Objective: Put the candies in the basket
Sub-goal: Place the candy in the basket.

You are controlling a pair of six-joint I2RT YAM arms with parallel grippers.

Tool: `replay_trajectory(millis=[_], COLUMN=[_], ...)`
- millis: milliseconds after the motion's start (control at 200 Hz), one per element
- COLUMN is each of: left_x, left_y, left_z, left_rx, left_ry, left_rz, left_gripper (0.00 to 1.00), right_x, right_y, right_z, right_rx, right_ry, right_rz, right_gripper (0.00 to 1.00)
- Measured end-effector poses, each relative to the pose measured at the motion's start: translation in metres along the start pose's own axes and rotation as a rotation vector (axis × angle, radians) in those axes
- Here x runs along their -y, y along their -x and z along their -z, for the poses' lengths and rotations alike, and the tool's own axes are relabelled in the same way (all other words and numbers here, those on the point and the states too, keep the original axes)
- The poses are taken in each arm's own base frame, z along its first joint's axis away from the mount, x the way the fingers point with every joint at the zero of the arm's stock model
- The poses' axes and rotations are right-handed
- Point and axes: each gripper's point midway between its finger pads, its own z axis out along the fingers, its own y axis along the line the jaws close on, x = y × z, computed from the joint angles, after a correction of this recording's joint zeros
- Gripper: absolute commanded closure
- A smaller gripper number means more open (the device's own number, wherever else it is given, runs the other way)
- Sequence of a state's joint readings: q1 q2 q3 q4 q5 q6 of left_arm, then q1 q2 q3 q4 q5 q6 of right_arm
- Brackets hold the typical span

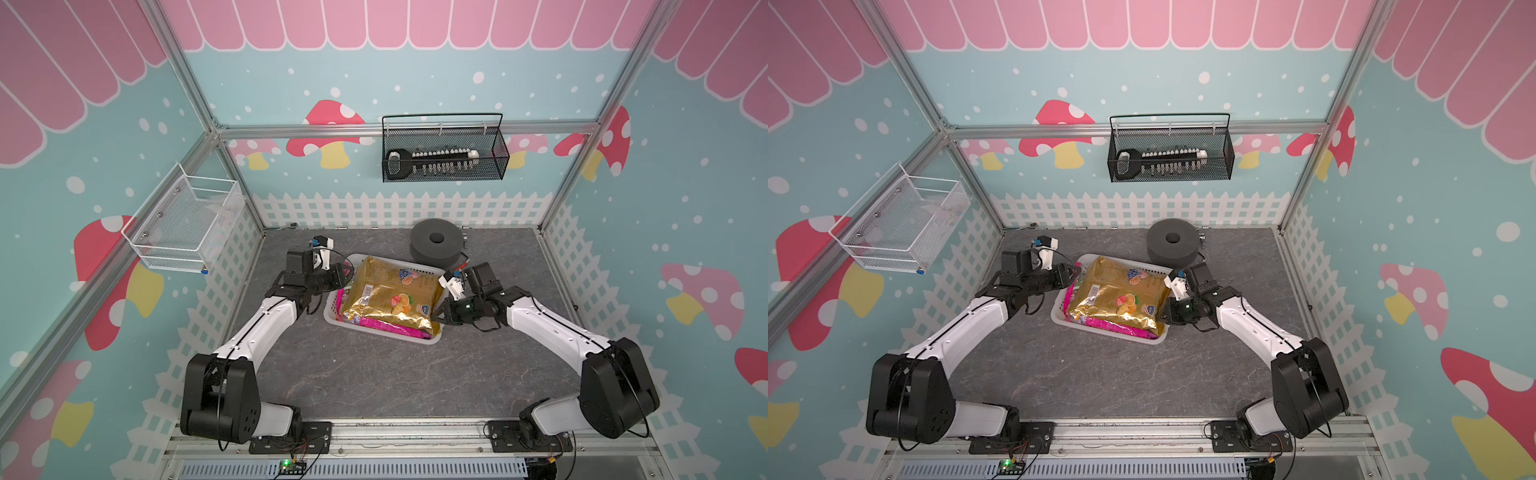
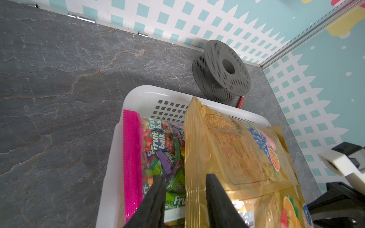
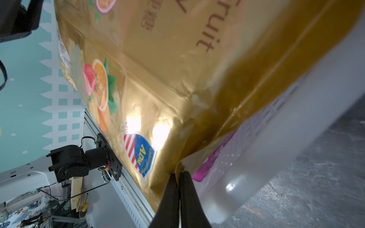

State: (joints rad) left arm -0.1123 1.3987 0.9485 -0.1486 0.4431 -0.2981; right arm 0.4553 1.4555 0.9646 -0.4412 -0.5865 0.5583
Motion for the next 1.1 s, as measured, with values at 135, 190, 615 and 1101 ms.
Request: replay_trajectory(millis=[135,190,615,1101], left_x=[0.0,0.0,-0.003,0.022], left_y=[-0.001,-0.001,-0.016,-0.022], left_z=[0.0,0.0,-0.019,-0.036], left_rx=[-0.002,-0.003,-0.071,-0.118], left_ry=[-0.001,-0.004,-0.03,-0.104], left_rz=[-0.003,-0.005,-0.011,-0.042], left_gripper=[0.62,0.62,0.41,0.44], right_x=[-0.007,-0.009,0.004,0.005], right_y=[-0.003,-0.002,0.017,0.068], right_z=[-0.011,-0.013,0.005,0.02], right_rx=[-0.032,-0.036,0.03,0.21], right_ry=[0.014,0.017,-0.092,-0.093], right_rz=[0.015,0.02,0.058,0.04], right_gripper=[0.94,0.93,0.55,0.31])
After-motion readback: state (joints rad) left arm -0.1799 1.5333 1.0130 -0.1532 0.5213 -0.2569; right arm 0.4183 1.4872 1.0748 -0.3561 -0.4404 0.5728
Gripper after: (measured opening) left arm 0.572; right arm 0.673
